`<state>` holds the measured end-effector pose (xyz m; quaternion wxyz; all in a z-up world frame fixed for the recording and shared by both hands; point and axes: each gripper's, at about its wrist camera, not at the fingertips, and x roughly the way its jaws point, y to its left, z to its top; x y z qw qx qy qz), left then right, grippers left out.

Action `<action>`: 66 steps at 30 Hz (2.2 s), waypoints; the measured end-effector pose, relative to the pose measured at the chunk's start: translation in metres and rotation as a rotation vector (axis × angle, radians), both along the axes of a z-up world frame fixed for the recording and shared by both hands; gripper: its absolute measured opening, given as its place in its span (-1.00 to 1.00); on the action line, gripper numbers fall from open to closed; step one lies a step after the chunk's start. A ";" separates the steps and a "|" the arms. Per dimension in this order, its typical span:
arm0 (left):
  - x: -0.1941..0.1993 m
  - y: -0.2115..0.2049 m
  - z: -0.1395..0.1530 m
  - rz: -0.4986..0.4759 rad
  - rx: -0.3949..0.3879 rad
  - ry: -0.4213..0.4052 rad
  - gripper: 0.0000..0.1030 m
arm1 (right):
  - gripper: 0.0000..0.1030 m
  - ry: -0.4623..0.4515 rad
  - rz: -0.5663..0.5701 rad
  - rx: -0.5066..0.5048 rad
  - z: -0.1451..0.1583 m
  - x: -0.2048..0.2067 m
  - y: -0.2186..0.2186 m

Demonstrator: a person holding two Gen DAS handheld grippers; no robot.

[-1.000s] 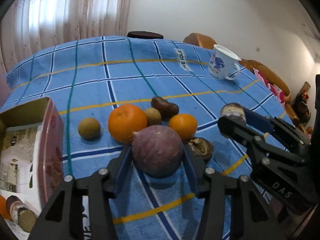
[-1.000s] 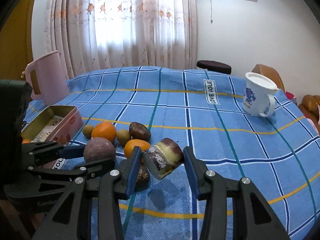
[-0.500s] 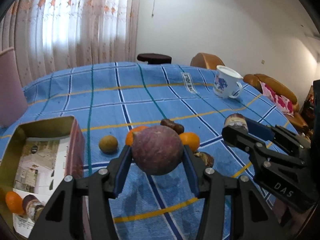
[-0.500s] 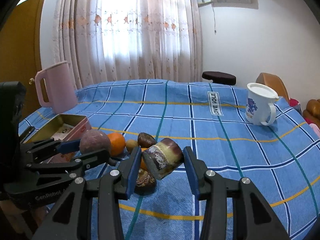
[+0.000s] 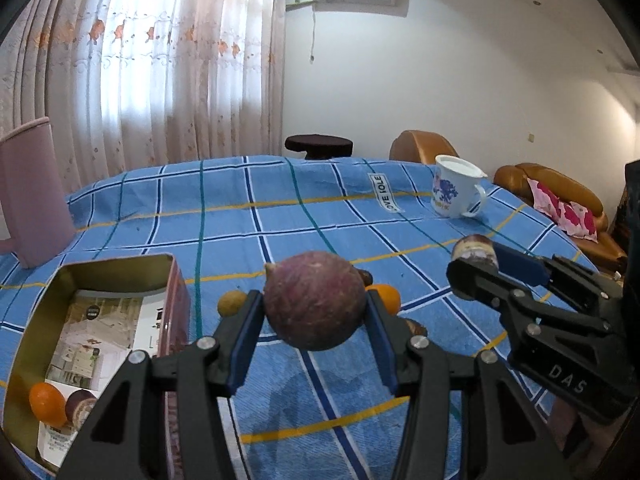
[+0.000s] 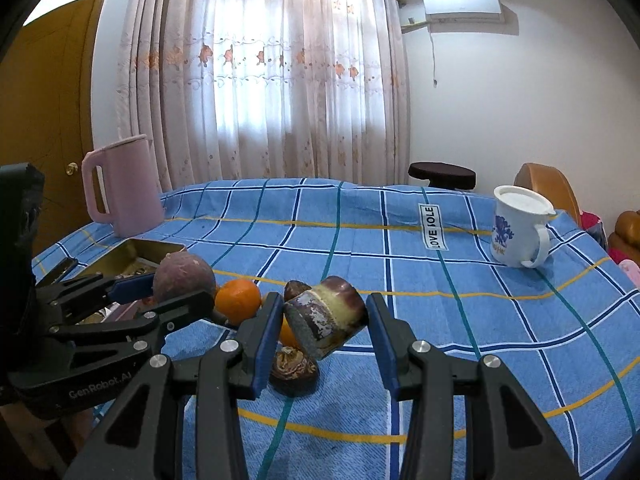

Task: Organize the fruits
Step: 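Carry the purple fruit with the left gripper while the right gripper carries the snack roll to the tin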

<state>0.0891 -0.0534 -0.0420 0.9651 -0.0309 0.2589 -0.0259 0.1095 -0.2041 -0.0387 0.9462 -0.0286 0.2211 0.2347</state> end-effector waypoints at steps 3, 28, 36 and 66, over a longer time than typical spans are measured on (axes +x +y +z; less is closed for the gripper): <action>-0.003 0.000 0.002 0.004 0.006 -0.018 0.02 | -0.13 -0.010 0.005 0.003 0.000 -0.004 -0.001; -0.026 -0.005 0.011 0.034 0.052 -0.146 0.02 | -0.13 -0.082 0.019 0.011 0.006 -0.016 -0.002; -0.027 0.006 0.010 0.047 0.030 -0.126 0.02 | -0.13 -0.078 0.037 -0.002 0.007 -0.015 0.005; -0.048 0.148 0.008 0.316 -0.014 0.027 0.02 | -0.13 0.017 0.382 -0.047 0.014 -0.009 0.155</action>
